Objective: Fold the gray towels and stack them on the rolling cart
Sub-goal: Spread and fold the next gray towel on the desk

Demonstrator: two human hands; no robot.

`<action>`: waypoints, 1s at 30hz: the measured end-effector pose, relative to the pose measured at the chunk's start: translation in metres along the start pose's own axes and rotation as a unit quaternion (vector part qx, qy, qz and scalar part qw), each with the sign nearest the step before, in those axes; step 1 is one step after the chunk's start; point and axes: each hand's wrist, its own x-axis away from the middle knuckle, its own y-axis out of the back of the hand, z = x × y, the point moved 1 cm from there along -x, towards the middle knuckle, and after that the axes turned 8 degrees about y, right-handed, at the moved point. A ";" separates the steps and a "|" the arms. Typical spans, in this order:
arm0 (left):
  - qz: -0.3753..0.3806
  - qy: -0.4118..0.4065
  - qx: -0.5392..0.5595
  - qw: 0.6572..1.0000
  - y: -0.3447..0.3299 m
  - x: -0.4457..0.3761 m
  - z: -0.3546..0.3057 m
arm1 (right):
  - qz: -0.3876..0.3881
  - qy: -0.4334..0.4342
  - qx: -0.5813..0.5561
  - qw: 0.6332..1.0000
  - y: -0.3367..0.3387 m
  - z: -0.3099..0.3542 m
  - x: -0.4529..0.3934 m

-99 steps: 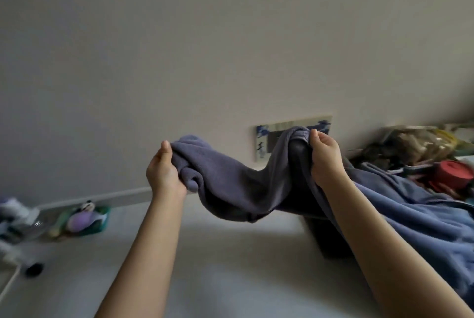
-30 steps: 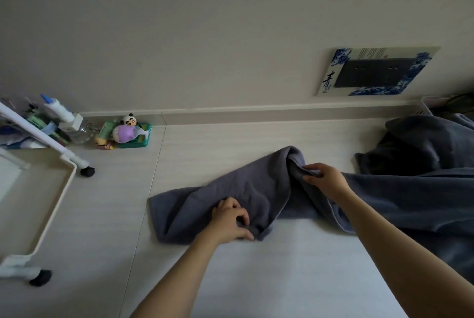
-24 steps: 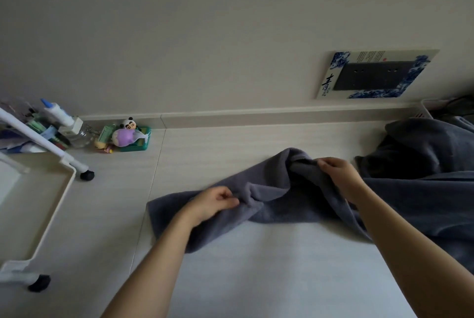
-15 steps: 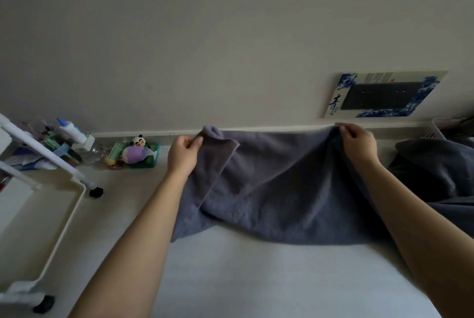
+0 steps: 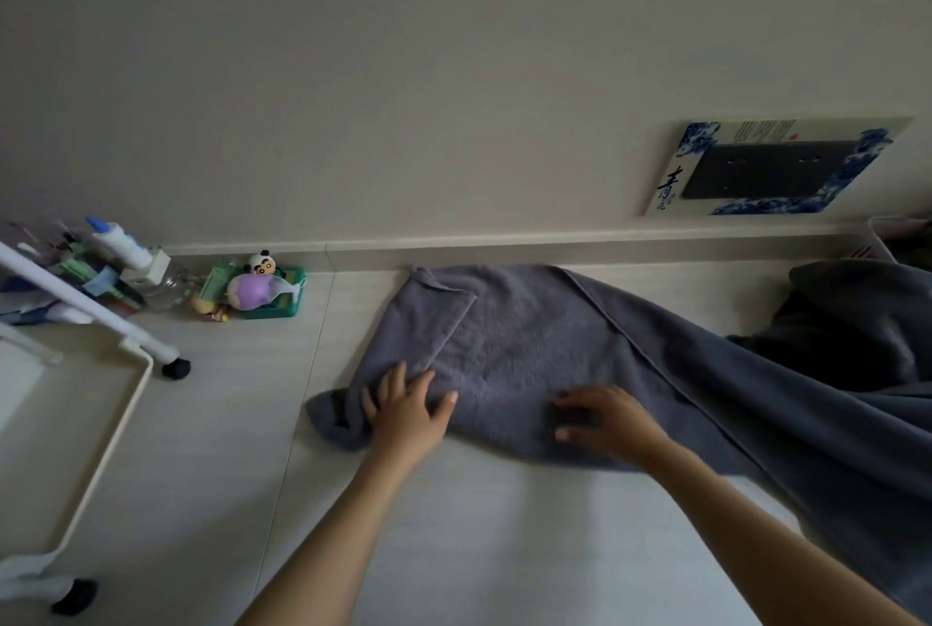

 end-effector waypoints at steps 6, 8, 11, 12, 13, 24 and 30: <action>-0.128 0.050 0.064 0.989 -0.001 0.006 0.048 | -0.095 0.066 0.028 0.993 -0.036 -0.016 0.017; -0.138 0.052 0.095 0.984 0.006 0.009 0.052 | -0.130 0.043 0.025 0.990 -0.034 -0.010 0.015; -0.118 0.098 0.098 0.983 0.013 0.012 0.057 | -0.108 0.017 0.007 0.994 -0.025 0.001 0.017; -0.110 0.127 0.086 0.982 0.014 0.012 0.057 | -0.103 -0.001 -0.008 0.995 -0.021 0.002 0.018; -0.101 0.157 0.077 0.979 0.016 0.014 0.059 | -0.101 -0.019 -0.021 0.994 -0.019 0.004 0.020; -0.015 0.082 0.254 0.964 0.038 0.037 0.082 | -0.195 -0.104 -0.061 0.973 -0.006 0.020 0.037; -0.090 0.029 0.259 0.961 0.093 0.031 0.082 | -0.258 -0.101 0.025 0.961 0.039 0.023 0.021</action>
